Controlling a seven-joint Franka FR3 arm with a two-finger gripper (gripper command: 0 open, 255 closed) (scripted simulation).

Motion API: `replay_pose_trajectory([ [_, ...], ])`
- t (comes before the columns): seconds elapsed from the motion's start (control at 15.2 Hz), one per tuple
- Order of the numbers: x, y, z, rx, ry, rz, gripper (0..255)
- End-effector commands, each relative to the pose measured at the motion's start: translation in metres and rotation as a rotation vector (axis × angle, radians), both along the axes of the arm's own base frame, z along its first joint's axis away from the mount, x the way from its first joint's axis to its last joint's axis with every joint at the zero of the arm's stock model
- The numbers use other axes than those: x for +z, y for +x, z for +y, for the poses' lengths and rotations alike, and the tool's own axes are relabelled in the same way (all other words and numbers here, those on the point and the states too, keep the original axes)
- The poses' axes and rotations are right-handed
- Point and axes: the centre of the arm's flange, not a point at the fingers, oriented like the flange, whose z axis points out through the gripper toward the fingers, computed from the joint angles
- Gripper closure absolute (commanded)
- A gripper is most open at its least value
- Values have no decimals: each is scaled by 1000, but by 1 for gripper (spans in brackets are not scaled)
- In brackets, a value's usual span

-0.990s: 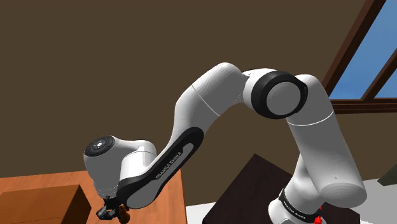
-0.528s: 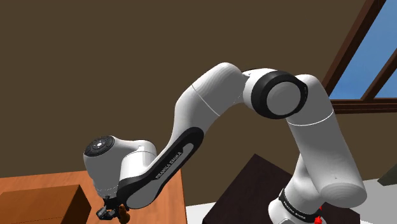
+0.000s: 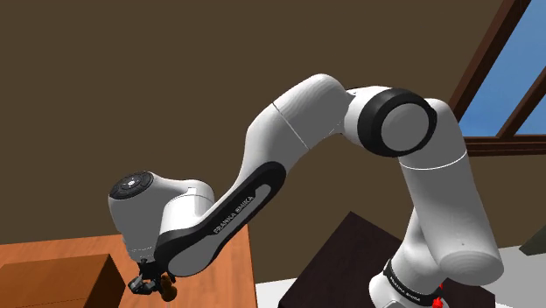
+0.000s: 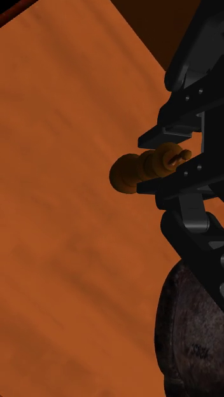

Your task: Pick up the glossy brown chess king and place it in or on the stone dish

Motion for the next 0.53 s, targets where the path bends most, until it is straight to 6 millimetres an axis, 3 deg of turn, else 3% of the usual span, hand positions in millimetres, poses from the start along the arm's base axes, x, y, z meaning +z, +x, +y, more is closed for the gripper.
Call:
replay_pose_trajectory([
  [0.0, 11, -1, -1, 0, 0, 0, 255],
  [0.46, 48, -1, -1, 0, 0, 0, 255],
])
